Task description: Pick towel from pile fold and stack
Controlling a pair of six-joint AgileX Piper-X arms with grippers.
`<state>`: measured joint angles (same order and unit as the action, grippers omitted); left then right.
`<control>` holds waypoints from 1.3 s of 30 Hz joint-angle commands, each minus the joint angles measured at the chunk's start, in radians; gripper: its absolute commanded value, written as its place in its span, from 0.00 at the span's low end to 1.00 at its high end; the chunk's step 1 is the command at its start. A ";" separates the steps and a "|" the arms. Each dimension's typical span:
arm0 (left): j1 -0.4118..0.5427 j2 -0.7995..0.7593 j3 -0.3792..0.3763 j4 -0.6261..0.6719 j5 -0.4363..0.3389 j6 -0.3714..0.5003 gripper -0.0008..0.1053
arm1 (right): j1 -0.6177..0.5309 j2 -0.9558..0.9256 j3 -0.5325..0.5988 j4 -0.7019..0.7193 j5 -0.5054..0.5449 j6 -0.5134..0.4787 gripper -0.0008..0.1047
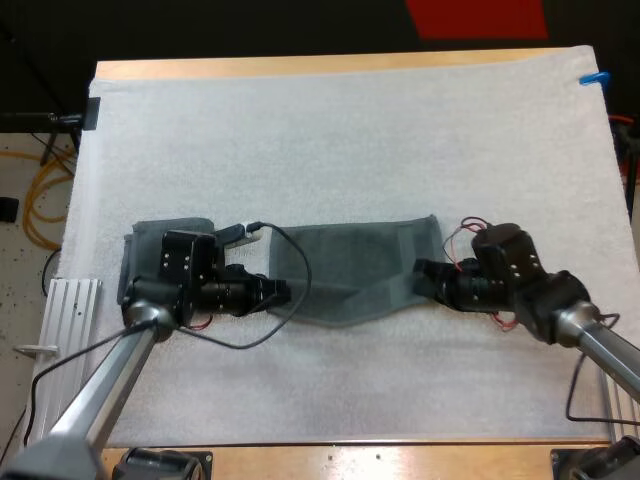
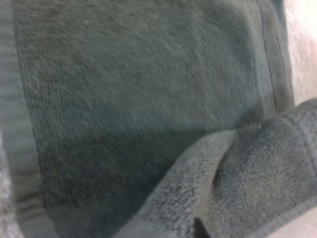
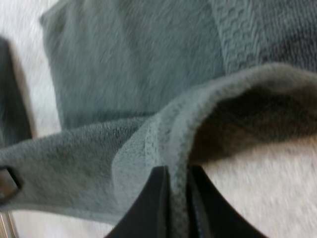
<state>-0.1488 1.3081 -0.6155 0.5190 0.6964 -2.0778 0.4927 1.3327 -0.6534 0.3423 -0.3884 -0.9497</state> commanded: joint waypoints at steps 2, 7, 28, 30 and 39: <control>0.018 0.047 0.001 -0.064 0.037 -0.018 0.01 | 0.000 0.030 -0.002 -0.062 0.046 0.045 0.01; 0.030 0.141 0.001 -0.180 0.077 -0.043 0.01 | 0.000 0.058 -0.002 -0.099 0.145 0.064 0.01; 0.030 0.175 0.001 -0.326 0.066 -0.008 0.01 | 0.000 0.062 -0.002 -0.093 0.317 0.046 0.01; 0.030 0.175 0.001 -0.330 0.073 0.019 0.01 | 0.000 0.062 -0.002 -0.093 0.315 0.028 0.01; 0.030 0.175 0.001 -0.347 0.079 0.011 0.46 | 0.000 0.062 -0.002 -0.205 0.271 -0.014 0.60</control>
<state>-0.1169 1.4868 -0.6155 0.1909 0.7691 -2.0651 0.4927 1.3947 -0.6534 0.1662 -0.1083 -0.9541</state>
